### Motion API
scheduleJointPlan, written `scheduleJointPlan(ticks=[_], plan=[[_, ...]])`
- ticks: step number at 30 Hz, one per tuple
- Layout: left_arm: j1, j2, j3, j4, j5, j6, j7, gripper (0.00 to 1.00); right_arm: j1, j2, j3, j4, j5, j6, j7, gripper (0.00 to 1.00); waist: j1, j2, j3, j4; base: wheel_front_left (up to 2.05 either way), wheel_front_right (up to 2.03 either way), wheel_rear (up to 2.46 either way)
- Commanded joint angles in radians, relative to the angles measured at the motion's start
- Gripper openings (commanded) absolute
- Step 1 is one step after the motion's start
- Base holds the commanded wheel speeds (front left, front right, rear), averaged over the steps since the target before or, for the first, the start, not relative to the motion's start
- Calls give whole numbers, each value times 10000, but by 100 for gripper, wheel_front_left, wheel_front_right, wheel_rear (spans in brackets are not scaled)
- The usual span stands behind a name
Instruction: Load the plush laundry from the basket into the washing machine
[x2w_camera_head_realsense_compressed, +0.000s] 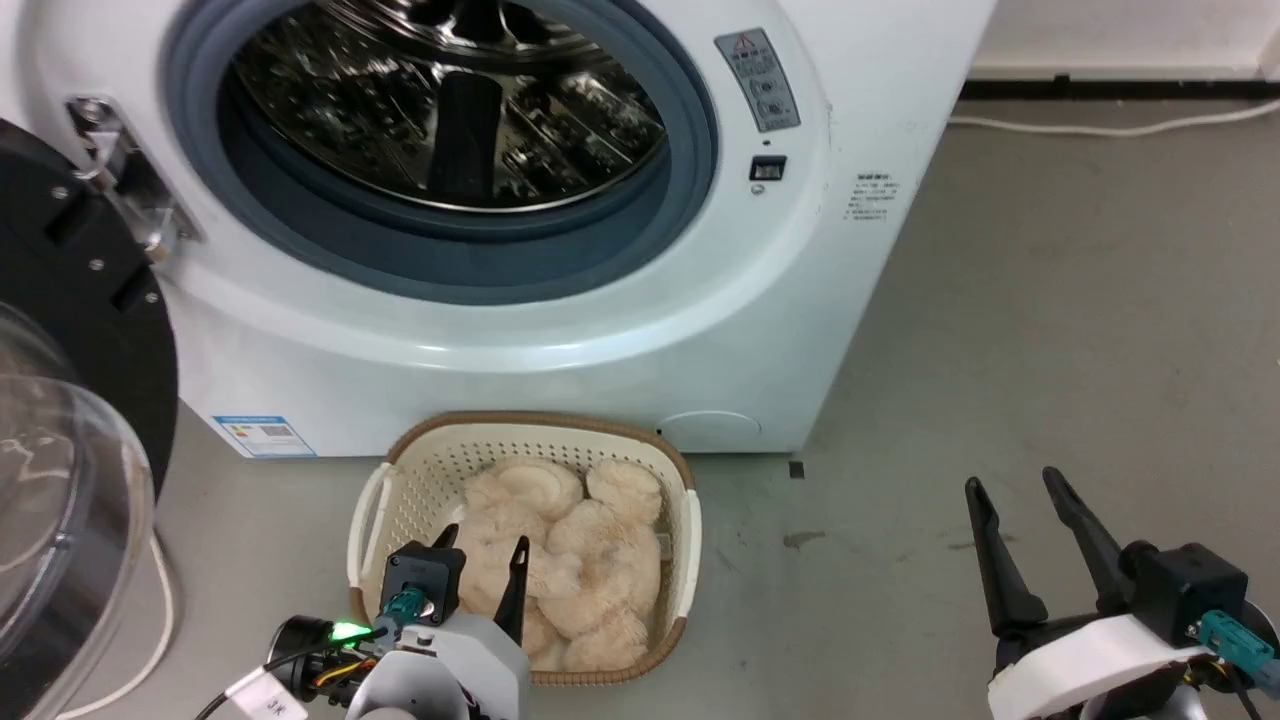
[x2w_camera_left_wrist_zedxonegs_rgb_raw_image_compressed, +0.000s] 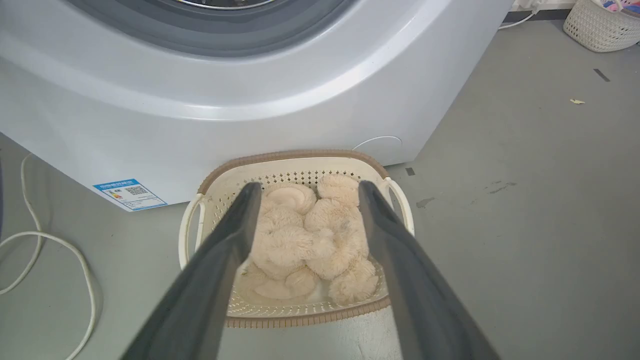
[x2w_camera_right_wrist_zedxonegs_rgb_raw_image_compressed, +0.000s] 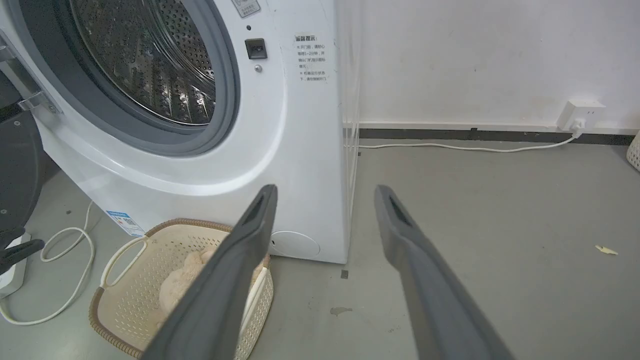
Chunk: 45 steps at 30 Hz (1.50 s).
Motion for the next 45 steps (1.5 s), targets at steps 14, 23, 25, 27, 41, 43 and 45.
scheduleJointPlan(ticks=[14, 23, 25, 27, 41, 43, 45], plan=[[-1005, 202, -689, 2074, -409, -221, 279, 100, -469, 1, 38, 166, 882, 4, -401, 100, -1, 0, 1001, -561, 0, 0, 0], [-1845, 438, -1095, 3064, -471, 83, 365, 100, -678, 2, 51, 216, 1360, 5, -589, 100, -1, 0, 1719, -842, 0, 0, 0], [-2047, 476, -1176, 3283, -506, 102, 406, 100, -724, 2, 79, 223, 1434, 5, -631, 100, -1, 0, 1873, -903, 0, 0, 0], [-2222, 471, -1236, 3526, -596, 9, 606, 100, -759, 2, 97, 223, 1512, 5, -672, 100, -1, 0, 2029, -964, 0, 0, 0], [-3692, 968, -2000, 4979, -599, 679, 739, 100, -1119, 2, 208, 449, 2320, 6, -964, 100, -1, 0, 3207, -1436, 0, 0, 0], [-3907, 1021, -2102, 5167, -625, 676, 673, 100, -1176, 2, 226, 502, 2448, 6, -1006, 100, -1, 0, 3380, -1494, 0, 0, 0], [-4111, 1071, -2181, 5372, -681, 659, 650, 100, -1238, 2, 250, 542, 2554, 6, -1048, 100, -1, 0, 3542, -1553, 0, 0, 0]])
